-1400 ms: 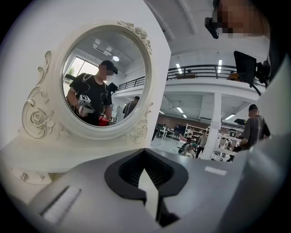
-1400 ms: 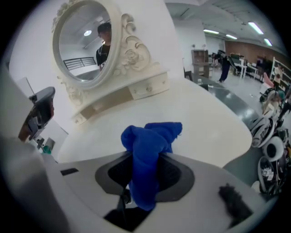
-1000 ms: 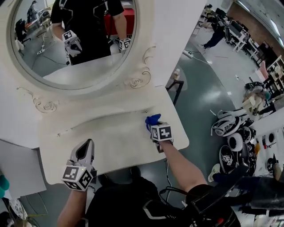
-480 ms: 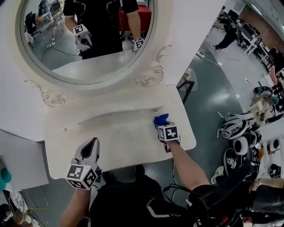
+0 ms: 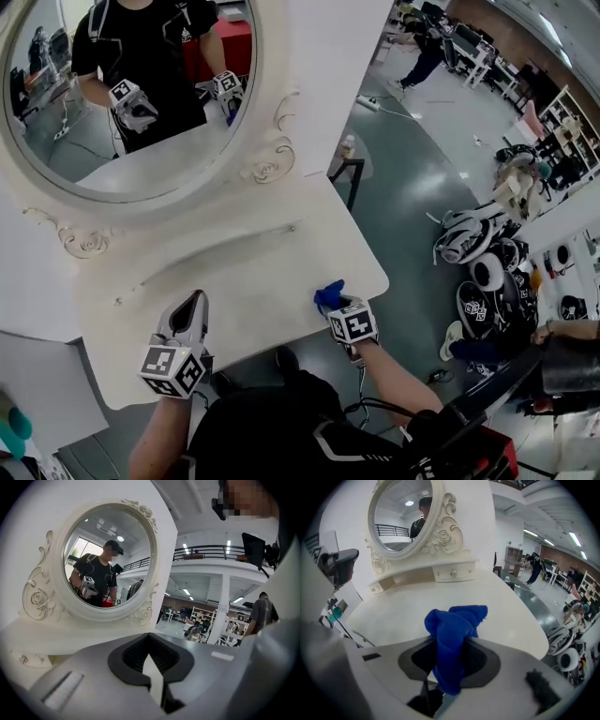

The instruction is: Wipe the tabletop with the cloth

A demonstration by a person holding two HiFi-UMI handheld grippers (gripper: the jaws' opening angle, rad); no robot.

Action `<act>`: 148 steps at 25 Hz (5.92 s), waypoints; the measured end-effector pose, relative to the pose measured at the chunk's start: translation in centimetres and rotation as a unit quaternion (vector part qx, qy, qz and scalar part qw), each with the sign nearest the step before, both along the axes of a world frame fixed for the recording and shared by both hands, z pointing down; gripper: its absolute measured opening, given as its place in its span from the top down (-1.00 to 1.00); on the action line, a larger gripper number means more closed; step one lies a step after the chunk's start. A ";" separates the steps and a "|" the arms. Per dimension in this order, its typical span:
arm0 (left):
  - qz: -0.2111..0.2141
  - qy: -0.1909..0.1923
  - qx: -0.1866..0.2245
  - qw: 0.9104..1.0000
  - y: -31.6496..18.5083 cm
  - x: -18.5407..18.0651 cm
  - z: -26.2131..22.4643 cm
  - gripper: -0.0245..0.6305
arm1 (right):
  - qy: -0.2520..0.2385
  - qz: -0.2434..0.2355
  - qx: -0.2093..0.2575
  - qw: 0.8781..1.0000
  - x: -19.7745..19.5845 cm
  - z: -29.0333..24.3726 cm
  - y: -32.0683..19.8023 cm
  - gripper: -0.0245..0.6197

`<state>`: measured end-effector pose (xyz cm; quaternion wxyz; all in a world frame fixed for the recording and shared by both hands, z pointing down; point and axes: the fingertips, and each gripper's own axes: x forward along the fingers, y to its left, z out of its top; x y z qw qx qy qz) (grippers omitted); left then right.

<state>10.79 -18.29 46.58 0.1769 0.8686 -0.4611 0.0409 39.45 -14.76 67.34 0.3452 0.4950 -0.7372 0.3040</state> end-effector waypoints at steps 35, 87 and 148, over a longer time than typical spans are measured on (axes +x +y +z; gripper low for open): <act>-0.093 -0.032 -0.023 0.995 0.1 -1.1 1.2 0.90 | 0.016 -0.003 0.056 0.998 3.0 0.0 -19.4 0.51; -0.013 -0.028 -0.018 0.999 -2.0 4.6 0.7 0.90 | 0.019 0.036 0.042 0.998 10.0 0.0 -13.3 0.51; 0.037 -0.016 0.015 0.999 0.4 9.5 -1.7 0.90 | 0.026 0.126 0.039 0.991 21.0 0.2 -0.6 0.50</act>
